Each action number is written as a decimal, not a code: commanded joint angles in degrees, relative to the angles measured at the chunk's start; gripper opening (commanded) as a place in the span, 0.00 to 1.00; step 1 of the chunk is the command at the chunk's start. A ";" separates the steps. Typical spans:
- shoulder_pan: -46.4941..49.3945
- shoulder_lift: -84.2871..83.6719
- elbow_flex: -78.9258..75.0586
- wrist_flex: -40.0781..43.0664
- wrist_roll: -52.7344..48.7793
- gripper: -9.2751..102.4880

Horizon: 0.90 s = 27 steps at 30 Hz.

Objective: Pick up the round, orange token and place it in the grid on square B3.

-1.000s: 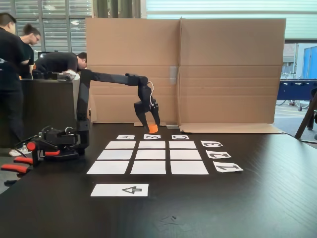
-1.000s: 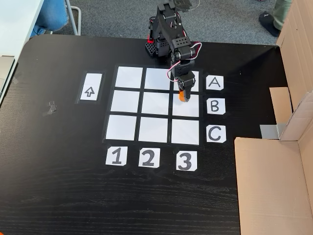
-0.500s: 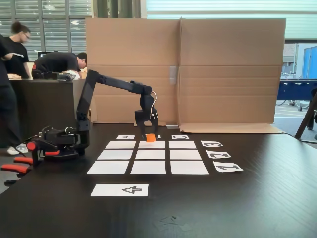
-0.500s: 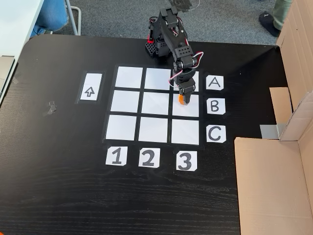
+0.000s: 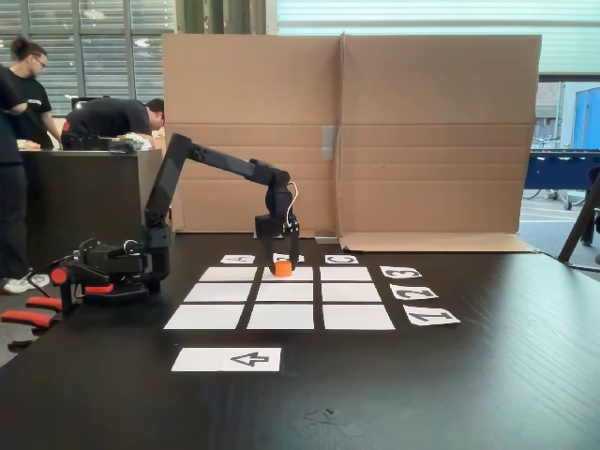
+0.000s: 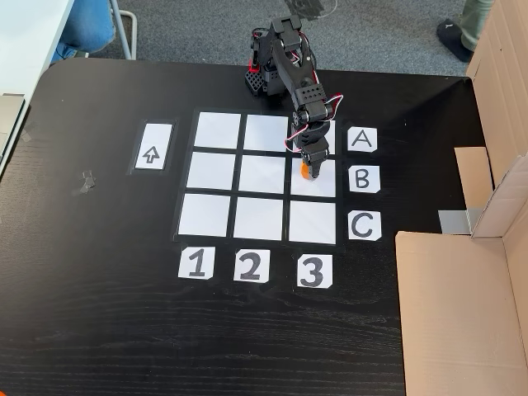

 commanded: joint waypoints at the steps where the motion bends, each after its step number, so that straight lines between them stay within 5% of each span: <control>1: -0.35 0.00 -0.88 0.00 0.70 0.33; 10: -0.35 6.15 2.20 -0.44 1.05 0.52; 27: 2.02 68.91 41.84 -16.17 1.58 0.56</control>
